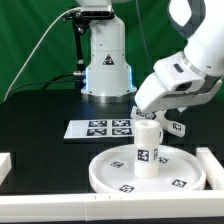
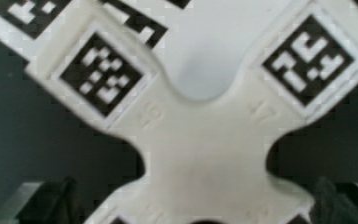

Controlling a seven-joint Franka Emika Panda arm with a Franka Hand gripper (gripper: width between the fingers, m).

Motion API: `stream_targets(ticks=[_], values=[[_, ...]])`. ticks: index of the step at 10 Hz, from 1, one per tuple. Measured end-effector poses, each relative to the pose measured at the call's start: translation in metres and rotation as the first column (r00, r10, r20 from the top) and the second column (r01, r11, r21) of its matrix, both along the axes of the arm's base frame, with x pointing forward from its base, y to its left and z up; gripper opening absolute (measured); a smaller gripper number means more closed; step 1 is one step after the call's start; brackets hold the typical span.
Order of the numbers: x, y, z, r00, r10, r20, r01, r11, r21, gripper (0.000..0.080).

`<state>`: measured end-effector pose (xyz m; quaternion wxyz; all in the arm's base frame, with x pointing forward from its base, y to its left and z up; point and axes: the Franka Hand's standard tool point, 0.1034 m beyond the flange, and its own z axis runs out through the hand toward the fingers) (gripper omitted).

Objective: Assemble round table

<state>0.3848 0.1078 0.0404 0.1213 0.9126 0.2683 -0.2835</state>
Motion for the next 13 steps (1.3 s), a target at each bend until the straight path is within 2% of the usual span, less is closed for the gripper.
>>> stream_targets(ticks=[2, 5, 8, 13], values=[[-0.001, 0.004, 0.0, 0.999, 0.048, -0.013, -0.048, 0.999, 0.01, 0.0648], [0.0, 0.001, -0.001, 0.999, 0.036, -0.01, -0.036, 0.999, 0.007, 0.0648], [-0.001, -0.001, -0.005, 1.0, -0.006, 0.011, 0.006, 1.0, -0.015, 0.0648], [-0.009, -0.004, -0.013, 1.0, -0.008, 0.006, 0.008, 1.0, -0.017, 0.0648]])
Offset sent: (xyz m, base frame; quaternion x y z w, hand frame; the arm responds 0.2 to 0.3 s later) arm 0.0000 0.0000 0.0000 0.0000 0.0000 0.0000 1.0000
